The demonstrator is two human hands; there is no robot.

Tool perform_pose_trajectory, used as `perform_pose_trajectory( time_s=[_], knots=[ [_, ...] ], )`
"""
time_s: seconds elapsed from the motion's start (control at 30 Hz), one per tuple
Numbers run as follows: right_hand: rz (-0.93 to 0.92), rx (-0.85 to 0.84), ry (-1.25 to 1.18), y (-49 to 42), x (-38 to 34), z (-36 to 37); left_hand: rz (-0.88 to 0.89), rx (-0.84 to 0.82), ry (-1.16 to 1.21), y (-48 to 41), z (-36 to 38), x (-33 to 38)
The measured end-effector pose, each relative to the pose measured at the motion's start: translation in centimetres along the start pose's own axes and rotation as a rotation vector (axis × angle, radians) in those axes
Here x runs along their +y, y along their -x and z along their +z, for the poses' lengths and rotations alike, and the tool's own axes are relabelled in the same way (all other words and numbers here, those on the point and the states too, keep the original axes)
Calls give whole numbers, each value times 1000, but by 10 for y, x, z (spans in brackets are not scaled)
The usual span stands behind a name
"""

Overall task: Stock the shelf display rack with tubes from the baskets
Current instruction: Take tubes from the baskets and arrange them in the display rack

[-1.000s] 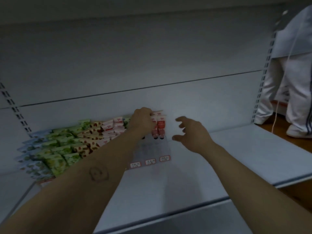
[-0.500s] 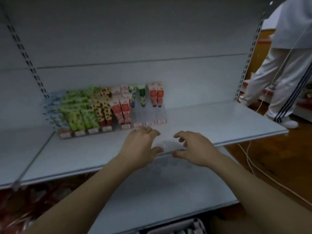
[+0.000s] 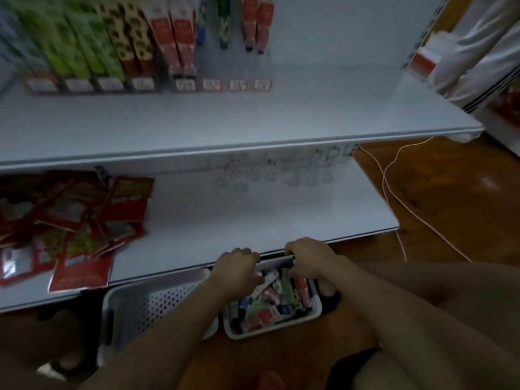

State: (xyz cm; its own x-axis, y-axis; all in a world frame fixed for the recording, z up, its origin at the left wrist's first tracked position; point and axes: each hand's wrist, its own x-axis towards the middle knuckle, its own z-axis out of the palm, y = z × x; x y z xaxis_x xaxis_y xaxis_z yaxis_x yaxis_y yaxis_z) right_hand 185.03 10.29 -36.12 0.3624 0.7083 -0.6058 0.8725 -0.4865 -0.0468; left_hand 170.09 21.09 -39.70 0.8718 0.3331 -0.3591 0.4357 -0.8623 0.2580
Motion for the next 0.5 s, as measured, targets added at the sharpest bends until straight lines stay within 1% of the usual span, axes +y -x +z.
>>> perform_pose_trajectory(
  time_s=[0.1,0.2,0.4,0.5],
  knots=[
    [38,-136,-7,-18,7,28,-58,-95,48,-7,28,-8],
    [71,-220,-20,-31,26,49,-70,-151,13,-18,46,-16],
    [103,-212,-92,-57,55,88,2,-165,20,-37,87,-11],
    [112,-188,-156,-69,56,101,-30,-198,64,-44,103,-6]
  ],
)
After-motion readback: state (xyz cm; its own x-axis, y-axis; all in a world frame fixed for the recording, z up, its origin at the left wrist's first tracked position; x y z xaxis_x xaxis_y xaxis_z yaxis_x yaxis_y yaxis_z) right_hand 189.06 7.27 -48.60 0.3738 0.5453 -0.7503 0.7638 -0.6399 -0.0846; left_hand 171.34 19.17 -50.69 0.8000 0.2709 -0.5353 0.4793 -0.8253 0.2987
